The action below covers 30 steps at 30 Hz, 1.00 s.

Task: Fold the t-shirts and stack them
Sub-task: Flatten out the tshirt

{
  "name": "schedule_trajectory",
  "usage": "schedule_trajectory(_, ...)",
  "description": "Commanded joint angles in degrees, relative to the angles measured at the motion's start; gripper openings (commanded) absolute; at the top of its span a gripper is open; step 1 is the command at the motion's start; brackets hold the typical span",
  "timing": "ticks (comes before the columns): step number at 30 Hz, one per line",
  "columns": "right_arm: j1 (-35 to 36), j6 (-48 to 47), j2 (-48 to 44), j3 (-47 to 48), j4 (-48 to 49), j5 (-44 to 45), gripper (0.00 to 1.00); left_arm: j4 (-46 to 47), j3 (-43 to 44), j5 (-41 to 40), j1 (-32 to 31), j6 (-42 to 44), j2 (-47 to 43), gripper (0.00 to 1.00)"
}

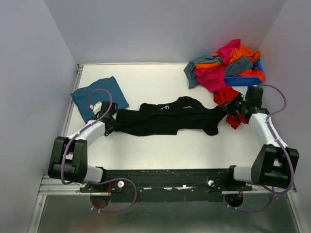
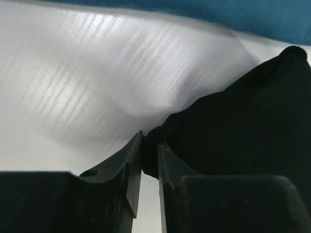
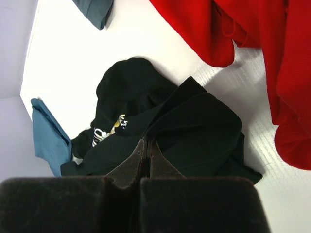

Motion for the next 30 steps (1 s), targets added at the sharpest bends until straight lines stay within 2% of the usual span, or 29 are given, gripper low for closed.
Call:
schedule_trajectory(1,0.3,-0.5,0.0,-0.7,1.0,-0.9,0.01,-2.2,2.2,-5.9,0.2,0.5,-3.0,0.31)
schedule_trajectory(6,0.3,-0.6,0.4,-0.5,1.0,-0.8,0.01,-3.8,3.4,-7.4,0.2,1.9,-5.3,0.33)
schedule_trajectory(7,0.3,-0.6,0.4,-0.5,1.1,-0.8,0.01,-3.7,3.4,-7.3,0.2,2.2,-5.5,0.29)
schedule_trajectory(10,0.3,-0.7,0.3,-0.5,1.1,-0.8,0.01,-3.3,3.6,-5.9,0.2,3.3,-5.6,0.02)
schedule_trajectory(11,0.3,-0.7,0.5,-0.5,1.1,-0.7,0.01,-3.0,3.7,-5.3,0.2,3.5,-5.6,0.0)
schedule_trajectory(19,0.3,-0.9,0.4,-0.4,1.0,-0.3,0.01,-3.6,3.9,-3.8,0.2,3.6,-6.9,0.0)
schedule_trajectory(27,0.3,-1.0,0.8,-0.2,0.9,-0.5,0.01,-0.9,1.7,0.8,0.2,2.6,-6.0,0.3)
schedule_trajectory(30,0.2,-1.0,0.8,-0.3,0.8,-0.5,0.01,-0.2,1.4,1.4,0.2,2.4,-4.3,0.37)
